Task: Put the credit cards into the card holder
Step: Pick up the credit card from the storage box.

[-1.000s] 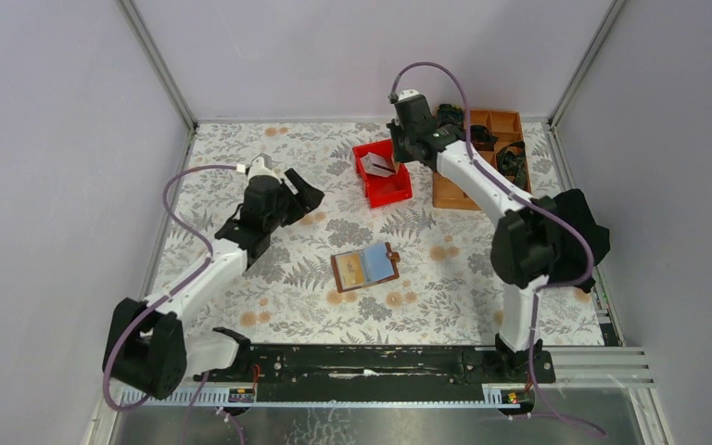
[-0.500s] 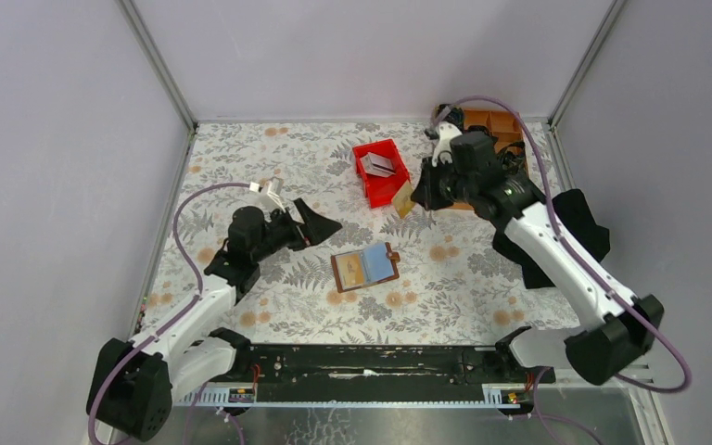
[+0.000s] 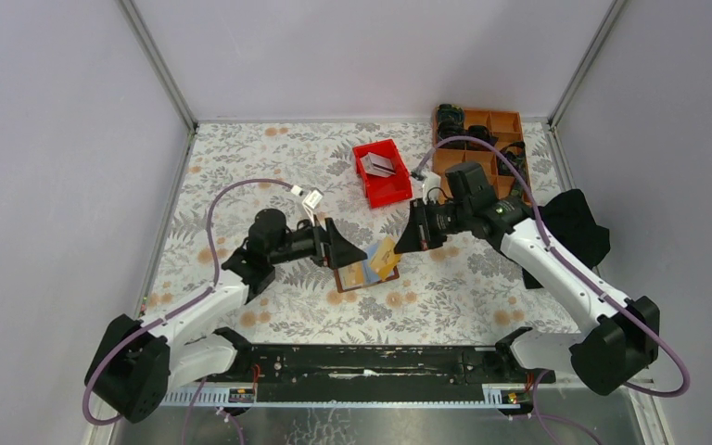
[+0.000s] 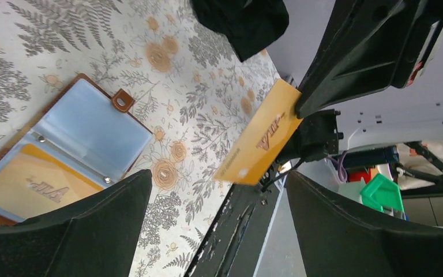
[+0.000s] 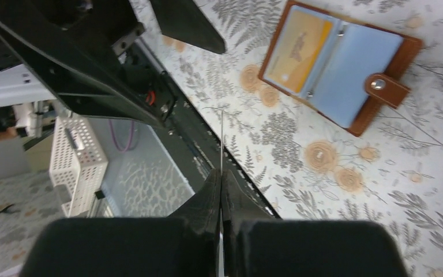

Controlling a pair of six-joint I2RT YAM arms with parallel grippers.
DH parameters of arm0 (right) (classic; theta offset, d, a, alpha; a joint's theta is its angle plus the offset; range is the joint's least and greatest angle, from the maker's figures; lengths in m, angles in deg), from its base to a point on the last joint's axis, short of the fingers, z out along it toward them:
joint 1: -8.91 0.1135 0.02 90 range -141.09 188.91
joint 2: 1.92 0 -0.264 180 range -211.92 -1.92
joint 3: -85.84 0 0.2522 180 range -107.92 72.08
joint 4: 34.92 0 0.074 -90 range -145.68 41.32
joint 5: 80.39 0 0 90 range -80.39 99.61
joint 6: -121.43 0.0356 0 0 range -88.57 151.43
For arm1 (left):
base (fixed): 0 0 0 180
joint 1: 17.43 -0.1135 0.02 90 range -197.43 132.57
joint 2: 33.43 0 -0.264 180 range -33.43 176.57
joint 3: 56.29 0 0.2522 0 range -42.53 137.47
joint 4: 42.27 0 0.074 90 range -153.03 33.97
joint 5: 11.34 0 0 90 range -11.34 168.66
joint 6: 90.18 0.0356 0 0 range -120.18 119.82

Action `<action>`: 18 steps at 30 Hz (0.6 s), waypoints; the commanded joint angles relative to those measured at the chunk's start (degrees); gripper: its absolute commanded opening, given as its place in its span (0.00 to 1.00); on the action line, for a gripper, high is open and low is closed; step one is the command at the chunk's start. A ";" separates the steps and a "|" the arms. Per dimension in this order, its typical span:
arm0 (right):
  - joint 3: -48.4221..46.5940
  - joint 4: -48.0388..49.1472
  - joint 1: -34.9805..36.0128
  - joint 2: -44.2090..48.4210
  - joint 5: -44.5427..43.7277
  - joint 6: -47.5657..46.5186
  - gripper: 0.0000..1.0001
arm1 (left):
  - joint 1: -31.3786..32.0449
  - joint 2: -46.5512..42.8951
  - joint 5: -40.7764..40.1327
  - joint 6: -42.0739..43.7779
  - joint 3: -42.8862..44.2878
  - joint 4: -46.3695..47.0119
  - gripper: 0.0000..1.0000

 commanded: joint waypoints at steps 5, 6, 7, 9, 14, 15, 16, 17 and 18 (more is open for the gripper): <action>-1.22 4.25 0.23 -4.21 15.11 1.92 0.00 | 1.05 4.86 7.19 2.61 2.58 5.65 0.92; -1.12 4.40 0.21 -4.74 15.76 1.86 0.00 | 1.06 5.62 7.99 2.07 2.58 6.84 0.92; -1.03 4.61 0.21 -5.40 16.61 1.74 0.00 | 1.08 6.50 8.82 1.60 2.60 7.85 0.91; -0.94 4.86 0.22 -6.51 17.82 1.70 0.00 | 1.08 8.23 10.36 1.04 2.83 9.46 0.88; -0.57 6.33 0.26 -9.19 19.68 2.13 0.00 | 1.09 11.53 14.27 -1.06 3.22 13.69 0.79; -0.39 7.11 0.24 -9.62 19.90 2.55 0.00 | 1.10 12.00 14.71 -1.18 3.34 13.95 0.77; -0.26 7.76 0.26 -9.98 20.15 2.92 0.00 | 1.11 12.41 15.13 -1.17 3.49 14.03 0.75; -0.18 8.27 0.25 -10.35 20.36 3.26 0.00 | 1.06 12.70 15.51 -1.12 3.58 14.12 0.72; -0.19 8.62 0.27 -10.74 20.34 3.44 0.00 | 1.09 13.15 15.87 -1.18 3.67 14.20 0.69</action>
